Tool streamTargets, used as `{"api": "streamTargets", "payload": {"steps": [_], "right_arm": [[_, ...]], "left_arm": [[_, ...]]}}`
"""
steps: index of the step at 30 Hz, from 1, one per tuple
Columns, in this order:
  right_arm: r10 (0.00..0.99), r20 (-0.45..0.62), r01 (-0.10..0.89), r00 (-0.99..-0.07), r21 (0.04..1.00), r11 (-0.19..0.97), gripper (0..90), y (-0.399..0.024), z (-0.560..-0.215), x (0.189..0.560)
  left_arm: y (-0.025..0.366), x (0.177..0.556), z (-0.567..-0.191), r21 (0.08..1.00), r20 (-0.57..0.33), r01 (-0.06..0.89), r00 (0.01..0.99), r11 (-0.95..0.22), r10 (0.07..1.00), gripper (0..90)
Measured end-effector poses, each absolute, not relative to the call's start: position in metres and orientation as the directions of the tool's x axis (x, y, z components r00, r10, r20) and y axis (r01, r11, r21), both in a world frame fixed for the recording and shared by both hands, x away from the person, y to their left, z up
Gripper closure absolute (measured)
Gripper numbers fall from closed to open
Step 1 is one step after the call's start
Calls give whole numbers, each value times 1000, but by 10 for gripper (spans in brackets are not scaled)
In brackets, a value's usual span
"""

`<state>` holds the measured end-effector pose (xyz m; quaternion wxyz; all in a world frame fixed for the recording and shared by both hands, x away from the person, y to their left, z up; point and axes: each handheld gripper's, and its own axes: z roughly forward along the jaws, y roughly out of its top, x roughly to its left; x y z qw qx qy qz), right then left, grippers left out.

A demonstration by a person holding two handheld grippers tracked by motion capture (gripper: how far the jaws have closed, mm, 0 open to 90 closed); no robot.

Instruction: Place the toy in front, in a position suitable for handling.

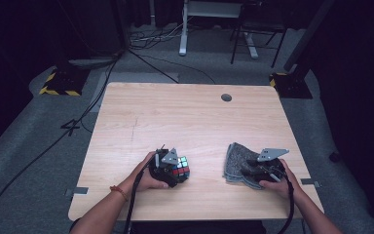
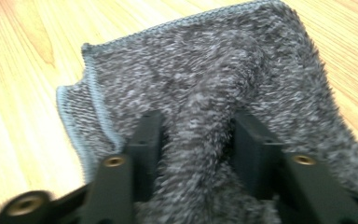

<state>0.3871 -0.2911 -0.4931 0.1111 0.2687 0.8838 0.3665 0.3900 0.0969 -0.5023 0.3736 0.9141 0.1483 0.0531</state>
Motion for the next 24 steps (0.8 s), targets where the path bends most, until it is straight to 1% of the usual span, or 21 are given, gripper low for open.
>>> {"api": "streamTargets", "payload": {"steps": [1, 3, 5, 7, 12, 16, 19, 22, 24], "right_arm": [[557, 3, 395, -830, 709, 584, 645, -290, -493, 387], [557, 9, 398, -830, 709, 582, 711, -289, -493, 386], [557, 8, 398, -830, 708, 583, 744, -287, -492, 385], [562, 10, 403, -827, 708, 580, 764, -286, -492, 385], [568, 18, 411, -823, 707, 575, 787, -285, -491, 384], [555, 3, 403, -832, 690, 602, 793, -278, -489, 384], [558, 45, 430, -829, 691, 582, 793, -279, -490, 388], [534, 74, 437, -842, 674, 596, 794, -281, -488, 395], [526, 40, 413, -849, 670, 617, 794, -278, -487, 393]], "left_arm": [[95, 390, -502, 700, -13, 226, 953, -678, 304, 241], [93, 391, -502, 703, -15, 217, 957, -678, 291, 279], [93, 390, -502, 707, -14, 214, 957, -674, 289, 321], [94, 390, -502, 707, -13, 209, 959, -675, 283, 331], [94, 390, -502, 709, -10, 204, 960, -675, 280, 334], [94, 390, -502, 708, -12, 206, 960, -675, 280, 334], [94, 390, -502, 708, -12, 206, 960, -675, 280, 335], [93, 389, -502, 709, -19, 220, 955, -670, 294, 335], [93, 389, -502, 710, -19, 224, 954, -668, 300, 336]]}}
